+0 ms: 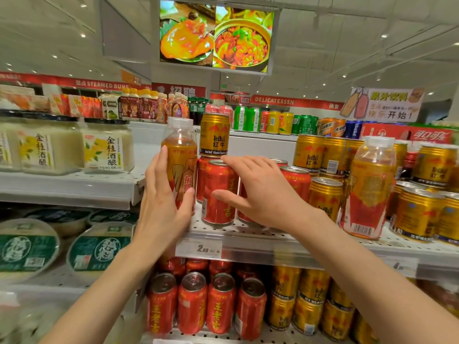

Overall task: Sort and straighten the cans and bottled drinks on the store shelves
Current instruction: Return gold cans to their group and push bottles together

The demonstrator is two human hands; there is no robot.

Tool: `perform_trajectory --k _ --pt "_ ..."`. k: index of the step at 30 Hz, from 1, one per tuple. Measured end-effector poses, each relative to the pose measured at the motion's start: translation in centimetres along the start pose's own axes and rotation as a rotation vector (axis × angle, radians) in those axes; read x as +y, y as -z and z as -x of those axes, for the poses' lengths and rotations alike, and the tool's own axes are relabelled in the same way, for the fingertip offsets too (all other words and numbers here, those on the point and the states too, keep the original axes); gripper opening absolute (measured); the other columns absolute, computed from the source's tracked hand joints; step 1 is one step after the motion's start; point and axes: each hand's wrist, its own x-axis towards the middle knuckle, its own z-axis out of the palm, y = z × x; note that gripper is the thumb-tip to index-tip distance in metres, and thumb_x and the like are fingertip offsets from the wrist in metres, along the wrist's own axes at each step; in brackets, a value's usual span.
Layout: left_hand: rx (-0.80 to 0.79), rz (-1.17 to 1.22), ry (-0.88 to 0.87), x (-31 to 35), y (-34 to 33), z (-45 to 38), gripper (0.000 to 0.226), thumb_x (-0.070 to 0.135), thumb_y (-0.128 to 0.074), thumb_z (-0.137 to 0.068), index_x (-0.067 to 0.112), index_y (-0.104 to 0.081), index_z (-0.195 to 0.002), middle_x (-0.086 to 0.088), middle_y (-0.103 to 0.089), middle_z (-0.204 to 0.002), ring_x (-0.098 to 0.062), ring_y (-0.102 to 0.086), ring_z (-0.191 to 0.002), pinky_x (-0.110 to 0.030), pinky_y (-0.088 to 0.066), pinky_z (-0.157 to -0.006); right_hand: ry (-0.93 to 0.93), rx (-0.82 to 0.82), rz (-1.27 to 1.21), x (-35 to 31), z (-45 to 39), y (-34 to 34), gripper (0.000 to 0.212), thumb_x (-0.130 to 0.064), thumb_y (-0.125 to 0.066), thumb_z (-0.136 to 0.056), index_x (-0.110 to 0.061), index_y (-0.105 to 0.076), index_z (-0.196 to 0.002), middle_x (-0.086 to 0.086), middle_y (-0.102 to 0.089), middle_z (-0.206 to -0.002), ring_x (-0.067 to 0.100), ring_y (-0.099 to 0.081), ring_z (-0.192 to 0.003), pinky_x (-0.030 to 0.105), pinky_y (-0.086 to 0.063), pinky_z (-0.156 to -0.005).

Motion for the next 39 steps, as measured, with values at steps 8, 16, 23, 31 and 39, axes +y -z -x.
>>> perform_trajectory --k 8,16,23,31,39 --pt "-0.005 0.054 -0.045 -0.8 -0.2 0.1 0.092 0.023 -0.062 -0.096 0.032 0.003 -0.16 -0.003 -0.014 -0.164 -0.021 -0.032 -0.146 -0.031 -0.035 -0.109 -0.232 0.074 -0.259 0.5 -4.8 2.9 0.054 -0.051 -0.059 -0.095 -0.021 -0.049 -0.139 0.0 -0.056 -0.138 0.014 -0.055 -0.121 0.038 -0.049 -0.101" --pt "-0.023 0.066 -0.052 -1.1 0.2 0.2 0.09 0.026 -0.06 -0.097 0.034 0.004 -0.16 -0.001 -0.014 -0.164 -0.022 -0.033 -0.147 -0.049 -0.045 -0.109 -0.349 -0.046 -0.468 0.0 -11.5 1.4 0.085 -0.045 -0.071 -0.09 -0.02 -0.019 -0.153 0.003 -0.06 -0.121 0.02 -0.064 -0.096 0.031 -0.056 -0.07" --pt "-0.032 0.069 -0.038 -1.1 0.2 0.2 0.089 0.027 -0.06 -0.098 0.035 0.004 -0.16 0.0 -0.013 -0.164 -0.024 -0.037 -0.145 -0.051 -0.047 -0.107 -0.377 0.03 -0.569 0.2 -12.2 -0.4 0.069 -0.036 -0.079 -0.085 -0.02 -0.035 -0.135 0.004 -0.057 -0.119 0.021 -0.063 -0.101 0.033 -0.057 -0.078" --pt "-0.026 0.065 -0.012 -1.2 0.1 0.0 0.09 0.028 -0.062 -0.096 0.035 0.001 -0.16 0.0 -0.016 -0.165 -0.025 -0.037 -0.145 -0.055 -0.048 -0.104 -0.401 0.247 -0.713 -0.1 -9.7 3.8 0.083 -0.041 -0.08 -0.082 -0.022 -0.032 -0.148 -0.002 -0.052 -0.122 0.01 -0.06 -0.096 0.014 -0.049 -0.063" --pt "-0.096 0.182 0.085 -0.7 0.9 0.4 0.089 0.023 -0.061 -0.097 0.047 -0.001 -0.157 0.011 -0.011 -0.167 -0.014 -0.031 -0.149 -0.03 -0.038 -0.114 -0.405 0.281 -0.767 -0.9 -2.4 6.7 0.075 -0.051 -0.079 -0.079 -0.029 -0.046 -0.143 -0.008 -0.06 -0.124 0.001 -0.059 -0.102 0.016 -0.046 -0.076"
